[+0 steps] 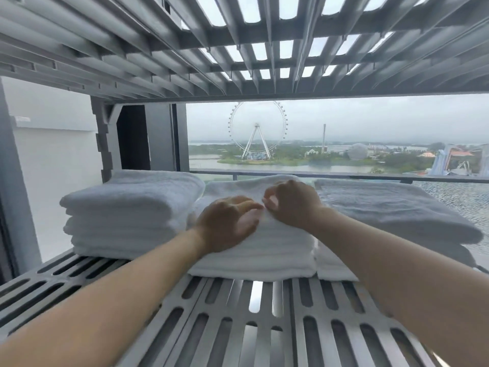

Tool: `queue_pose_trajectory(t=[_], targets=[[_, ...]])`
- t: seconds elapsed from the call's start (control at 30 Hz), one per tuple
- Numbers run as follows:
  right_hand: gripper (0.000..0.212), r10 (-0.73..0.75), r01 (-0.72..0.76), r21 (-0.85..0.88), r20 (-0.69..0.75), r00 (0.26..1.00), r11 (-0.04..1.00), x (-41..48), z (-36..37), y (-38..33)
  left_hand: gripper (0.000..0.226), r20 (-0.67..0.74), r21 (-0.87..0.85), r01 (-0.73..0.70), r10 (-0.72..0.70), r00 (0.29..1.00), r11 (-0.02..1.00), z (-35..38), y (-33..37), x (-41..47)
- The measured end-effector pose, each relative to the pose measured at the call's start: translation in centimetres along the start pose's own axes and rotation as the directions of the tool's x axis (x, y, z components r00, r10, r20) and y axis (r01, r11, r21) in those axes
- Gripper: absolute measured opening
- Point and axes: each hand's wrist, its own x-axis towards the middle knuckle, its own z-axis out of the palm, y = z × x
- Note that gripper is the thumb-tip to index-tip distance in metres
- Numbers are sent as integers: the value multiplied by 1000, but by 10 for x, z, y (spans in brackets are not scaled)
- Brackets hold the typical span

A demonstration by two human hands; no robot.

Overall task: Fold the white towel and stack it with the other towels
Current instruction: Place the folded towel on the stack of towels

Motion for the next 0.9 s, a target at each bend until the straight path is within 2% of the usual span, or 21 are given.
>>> queue_pose_trajectory(t=[0.03,0.1,0.17,0.27,0.37,0.53,0.77,0.9], targets=[[30,-54,54,13,29,998,998,-7,-4,1,50,32,83,-46,44,999,995,1,5,-13],[41,-138,133,49,127,982,990,-24,-10,3,76,143,240,-64,30,989,969,3,5,-35],[66,-200,210,-22,224,954,977,-41,-12,3,100,241,342,-75,-11,970,937,7,-3,-49],[101,-198,253,-128,336,921,959,-57,-8,-2,117,291,415,-108,-20,956,903,11,-11,-57],[118,-108,189,-171,396,912,967,-63,2,-10,123,301,457,-105,-43,953,883,13,-17,-55],[125,19,78,-239,377,926,968,-67,16,-24,124,332,500,-102,-82,940,860,11,-24,-49],[129,37,60,-242,379,925,968,-56,18,-19,123,291,497,-61,-99,952,866,18,-19,-46],[129,38,56,-241,366,930,969,-53,16,-20,112,238,376,-39,-56,970,926,16,-22,-40]])
